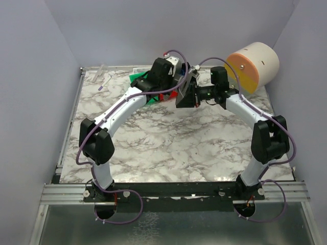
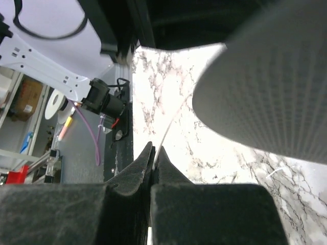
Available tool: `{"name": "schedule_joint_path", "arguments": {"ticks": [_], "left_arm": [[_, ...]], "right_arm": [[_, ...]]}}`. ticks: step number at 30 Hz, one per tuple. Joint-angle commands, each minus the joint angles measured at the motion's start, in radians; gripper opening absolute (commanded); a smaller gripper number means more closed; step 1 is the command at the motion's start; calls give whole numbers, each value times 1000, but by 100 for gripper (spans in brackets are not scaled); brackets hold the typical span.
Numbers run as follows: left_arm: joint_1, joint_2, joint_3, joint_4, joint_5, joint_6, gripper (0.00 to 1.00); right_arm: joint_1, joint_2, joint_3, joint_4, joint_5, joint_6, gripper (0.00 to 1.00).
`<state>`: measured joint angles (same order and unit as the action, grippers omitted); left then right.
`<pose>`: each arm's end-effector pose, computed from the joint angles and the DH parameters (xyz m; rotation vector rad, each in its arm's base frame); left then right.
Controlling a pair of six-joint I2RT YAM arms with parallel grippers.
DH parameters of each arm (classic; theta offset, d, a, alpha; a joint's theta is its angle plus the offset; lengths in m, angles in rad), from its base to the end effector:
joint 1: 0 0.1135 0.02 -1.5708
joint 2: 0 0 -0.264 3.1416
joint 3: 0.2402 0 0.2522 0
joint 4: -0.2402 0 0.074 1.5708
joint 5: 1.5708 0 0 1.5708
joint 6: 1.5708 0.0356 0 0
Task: Wrap the cables
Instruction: Wrap the cable around the cable reel.
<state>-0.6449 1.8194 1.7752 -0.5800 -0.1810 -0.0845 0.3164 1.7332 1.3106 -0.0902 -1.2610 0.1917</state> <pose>0.3401 -0.2478 0.3548 0.5076 2.1317 -0.2143 0.3550 0.1519 0.2866 -0.9189 1.8287 1.6064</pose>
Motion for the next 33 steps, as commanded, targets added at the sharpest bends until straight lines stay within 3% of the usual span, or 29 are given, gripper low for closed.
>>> {"name": "schedule_joint_path", "arguments": {"ticks": [1,7,10,19,23,29,33], "left_arm": [[111,-110,-33,131,171,-113,0],[171,-190,-111,187,346,-142,0],[182,-200,-119,197,367,-163,0],[214,-212,-124,213,253,-224,0],[235,-219,-136,215,189,-242,0],[278,-238,-160,245,355,-257,0],[289,-254,-171,258,511,-237,0]], "right_arm": [[12,14,-28,-8,100,-25,0],[17,-3,-69,13,374,-37,1],[33,22,-47,-30,394,-67,1],[132,73,16,-138,369,-162,1],[142,75,-9,-99,494,-120,0],[131,97,-40,-59,707,-52,0],[83,115,-44,-45,759,-11,1]]}}
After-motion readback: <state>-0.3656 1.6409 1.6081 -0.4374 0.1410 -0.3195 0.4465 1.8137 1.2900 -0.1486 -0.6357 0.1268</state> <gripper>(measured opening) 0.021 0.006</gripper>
